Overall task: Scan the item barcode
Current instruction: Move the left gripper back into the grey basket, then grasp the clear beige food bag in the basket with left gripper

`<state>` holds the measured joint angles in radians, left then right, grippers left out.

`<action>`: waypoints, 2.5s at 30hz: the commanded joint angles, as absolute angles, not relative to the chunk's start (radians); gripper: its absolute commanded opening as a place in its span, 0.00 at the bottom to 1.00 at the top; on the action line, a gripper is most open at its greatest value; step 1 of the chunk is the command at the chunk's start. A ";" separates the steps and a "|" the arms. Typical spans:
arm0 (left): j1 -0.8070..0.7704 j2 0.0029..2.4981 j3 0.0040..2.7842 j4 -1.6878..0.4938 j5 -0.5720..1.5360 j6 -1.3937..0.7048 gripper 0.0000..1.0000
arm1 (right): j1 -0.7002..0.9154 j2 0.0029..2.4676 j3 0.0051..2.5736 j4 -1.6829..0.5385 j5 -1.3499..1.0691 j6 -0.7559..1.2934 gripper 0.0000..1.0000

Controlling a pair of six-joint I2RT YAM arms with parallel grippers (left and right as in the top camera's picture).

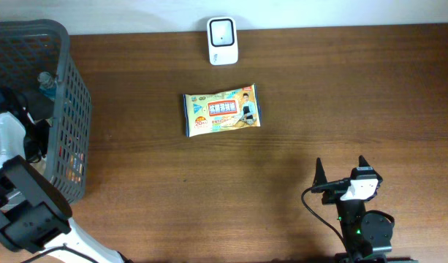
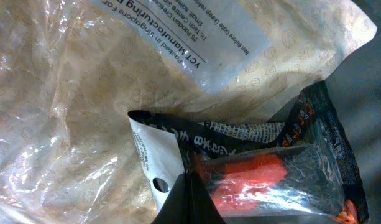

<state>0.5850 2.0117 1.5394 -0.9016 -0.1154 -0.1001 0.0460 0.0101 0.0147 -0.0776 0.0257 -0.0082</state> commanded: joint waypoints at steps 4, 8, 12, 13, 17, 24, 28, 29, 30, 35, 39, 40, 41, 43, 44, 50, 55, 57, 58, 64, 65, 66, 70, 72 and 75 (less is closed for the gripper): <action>0.593 1.961 1.580 -0.921 -0.124 -0.100 0.00 | 0.052 0.004 0.006 -0.081 0.027 -0.014 0.98; 0.595 1.930 1.580 -0.928 -0.155 -0.100 0.25 | 0.052 0.004 0.006 -0.081 0.027 -0.014 0.99; 0.613 1.931 1.542 -0.938 -0.154 -0.146 0.72 | 0.052 0.004 0.006 -0.081 0.027 -0.014 0.99; 0.617 1.931 1.533 -0.937 -0.155 -0.150 0.78 | 0.052 0.004 0.006 -0.081 0.027 -0.014 0.99; 0.643 1.931 1.501 -0.930 -0.153 -0.157 0.99 | 0.052 0.004 0.006 -0.081 0.027 -0.014 0.99; 0.645 1.931 1.444 -0.852 0.068 -0.051 0.99 | 0.052 0.004 0.006 -0.081 0.027 -0.014 0.99; 0.638 1.931 1.443 -0.841 0.169 0.078 0.94 | 0.052 0.004 0.006 -0.081 0.027 -0.014 0.99; 0.638 1.931 1.443 -0.841 0.169 0.078 0.89 | 0.052 0.004 0.006 -0.081 0.027 -0.014 0.99; 0.638 1.931 1.442 -0.842 0.169 0.078 0.84 | 0.052 0.004 0.006 -0.081 0.027 -0.014 0.99; 0.638 1.930 1.445 -0.838 0.168 0.078 0.71 | 0.052 0.004 0.006 -0.081 0.027 -0.014 0.99; 0.638 1.916 1.500 -0.846 0.161 0.077 0.69 | 0.052 0.004 0.006 -0.081 0.027 -0.015 0.99; 0.638 1.911 1.513 -0.846 0.161 0.077 0.68 | 0.052 0.004 0.006 -0.081 0.027 -0.015 0.99; 0.638 1.903 1.528 -0.845 0.161 0.077 0.67 | 0.052 0.004 0.006 -0.081 0.027 -0.014 0.99; 0.638 1.897 1.540 -0.824 0.152 0.077 0.69 | 0.052 0.004 0.006 -0.081 0.027 -0.014 0.99; 0.638 1.898 1.540 -0.812 0.125 0.077 0.69 | 0.052 0.004 0.006 -0.081 0.027 -0.015 0.99; 0.638 1.907 1.540 -0.770 -0.054 0.077 0.66 | 0.052 0.004 0.006 -0.081 0.027 -0.014 0.99; 0.638 1.952 1.539 -0.775 -0.080 0.080 0.66 | 0.052 0.004 0.006 -0.081 0.027 -0.014 0.99; 0.638 1.991 1.539 -0.783 -0.080 0.085 0.68 | 0.052 0.004 0.006 -0.081 0.027 -0.014 0.99; 0.638 2.009 1.539 -0.783 -0.080 0.085 0.69 | 0.052 0.004 0.006 -0.081 0.027 -0.015 0.98; 0.638 2.106 1.539 -0.748 -0.076 0.085 0.74 | 0.052 0.004 0.006 -0.081 0.027 -0.014 0.99; 0.638 2.118 1.539 -0.744 -0.076 0.085 0.74 | 0.052 0.004 0.006 -0.081 0.027 -0.014 0.99; 0.638 2.129 1.539 -0.744 -0.076 0.085 0.72 | 0.052 0.004 0.006 -0.081 0.027 -0.015 0.99; 0.638 2.140 1.539 -0.744 -0.076 0.084 0.14 | 0.052 0.004 0.006 -0.081 0.027 -0.014 0.98; 0.638 2.139 1.540 -0.744 -0.076 0.084 0.00 | 0.052 0.004 0.006 -0.081 0.027 -0.015 0.99; 0.638 2.135 1.540 -0.745 -0.076 0.084 0.00 | 0.052 0.004 0.006 -0.081 0.027 -0.014 0.99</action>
